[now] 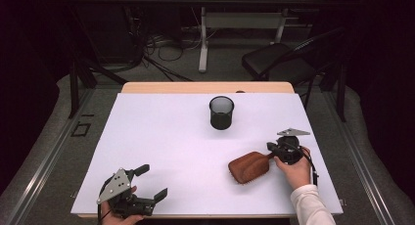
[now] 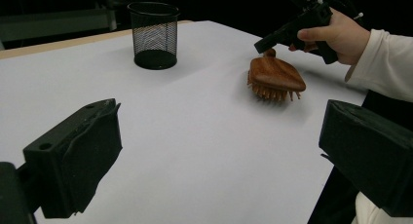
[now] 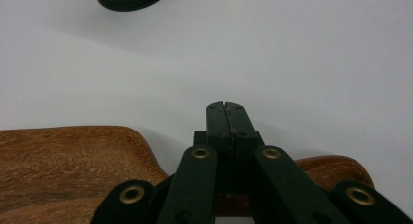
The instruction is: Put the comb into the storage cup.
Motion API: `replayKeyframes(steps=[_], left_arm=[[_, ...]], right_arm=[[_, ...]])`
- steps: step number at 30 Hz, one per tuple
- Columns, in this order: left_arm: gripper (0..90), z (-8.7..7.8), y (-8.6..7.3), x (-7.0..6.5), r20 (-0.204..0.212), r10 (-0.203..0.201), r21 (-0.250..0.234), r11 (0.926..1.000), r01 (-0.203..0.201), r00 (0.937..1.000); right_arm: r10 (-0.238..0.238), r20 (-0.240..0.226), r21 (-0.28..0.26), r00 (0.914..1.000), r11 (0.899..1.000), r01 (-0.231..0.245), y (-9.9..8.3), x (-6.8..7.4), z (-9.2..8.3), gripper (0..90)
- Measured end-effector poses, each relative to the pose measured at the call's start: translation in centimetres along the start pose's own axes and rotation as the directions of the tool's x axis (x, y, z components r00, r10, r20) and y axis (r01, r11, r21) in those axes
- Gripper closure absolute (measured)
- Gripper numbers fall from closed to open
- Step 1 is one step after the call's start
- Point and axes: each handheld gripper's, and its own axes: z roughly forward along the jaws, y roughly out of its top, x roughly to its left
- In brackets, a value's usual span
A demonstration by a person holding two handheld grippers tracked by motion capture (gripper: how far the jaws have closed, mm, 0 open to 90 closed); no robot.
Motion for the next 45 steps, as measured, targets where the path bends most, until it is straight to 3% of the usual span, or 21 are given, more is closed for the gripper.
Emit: replayKeyframes(steps=[11,16,45], left_arm=[[1.8,0.0,0.0,0.1,0.002,-0.006,-0.003,1.0000,0.006,1.0000],[1.8,0.0,0.0,0.1,0.006,-0.010,-0.007,0.9999,0.010,0.9999],[1.8,0.0,0.0,0.1,0.002,-0.016,-0.008,0.9998,0.016,0.9999]], right_arm=[[0.022,-0.006,0.036,0.9997,0.999,-0.022,-0.9,-0.4,0.4,90.0],[0.011,-0.006,0.044,0.9999,0.999,-0.011,-1.2,-0.3,0.3,90.0],[0.025,-0.015,0.069,0.9996,0.997,-0.023,-3.3,1.2,-1.8,90.0]])
